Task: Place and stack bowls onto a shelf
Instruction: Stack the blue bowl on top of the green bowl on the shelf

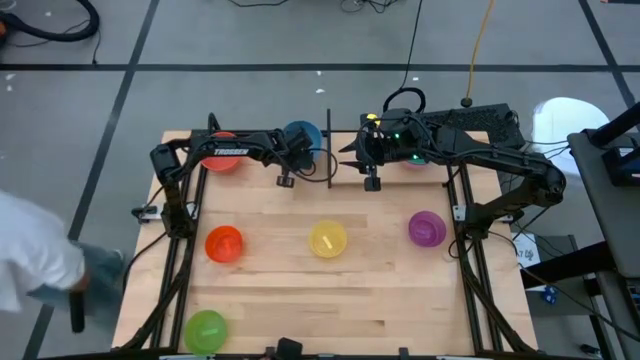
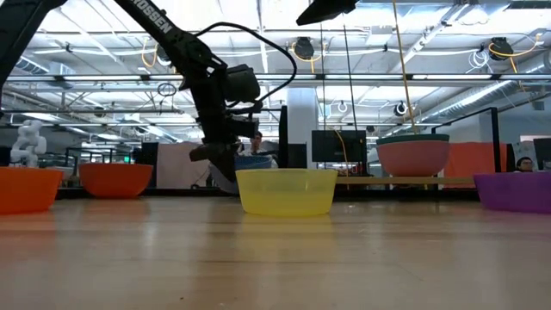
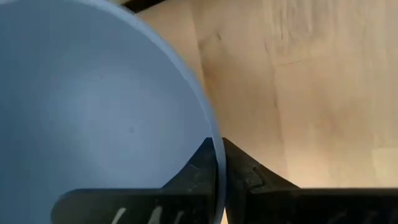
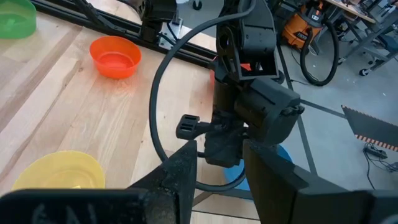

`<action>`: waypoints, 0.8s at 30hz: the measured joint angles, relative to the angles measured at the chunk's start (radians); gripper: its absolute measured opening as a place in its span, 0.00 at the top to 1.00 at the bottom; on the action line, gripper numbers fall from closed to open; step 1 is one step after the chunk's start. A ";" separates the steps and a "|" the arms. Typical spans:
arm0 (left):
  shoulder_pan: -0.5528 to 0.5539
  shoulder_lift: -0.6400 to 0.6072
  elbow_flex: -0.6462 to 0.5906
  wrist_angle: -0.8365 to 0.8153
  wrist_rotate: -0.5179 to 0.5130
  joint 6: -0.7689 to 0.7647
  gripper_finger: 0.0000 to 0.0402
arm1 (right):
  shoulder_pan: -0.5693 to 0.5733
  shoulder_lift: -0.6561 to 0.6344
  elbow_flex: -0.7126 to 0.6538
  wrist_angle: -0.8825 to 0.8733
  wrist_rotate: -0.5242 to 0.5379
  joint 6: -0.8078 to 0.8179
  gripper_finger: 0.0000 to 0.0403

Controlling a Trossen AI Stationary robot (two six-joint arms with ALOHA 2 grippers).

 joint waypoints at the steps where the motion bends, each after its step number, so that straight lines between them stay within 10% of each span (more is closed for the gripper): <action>1: 0.000 0.000 0.000 0.005 0.000 -0.015 0.98 | 0.000 0.000 0.000 0.000 0.000 0.000 0.69; 24: -0.100 -0.393 0.000 -0.080 -0.163 -0.489 0.99 | 0.000 -0.122 -0.001 -0.035 0.003 0.019 0.69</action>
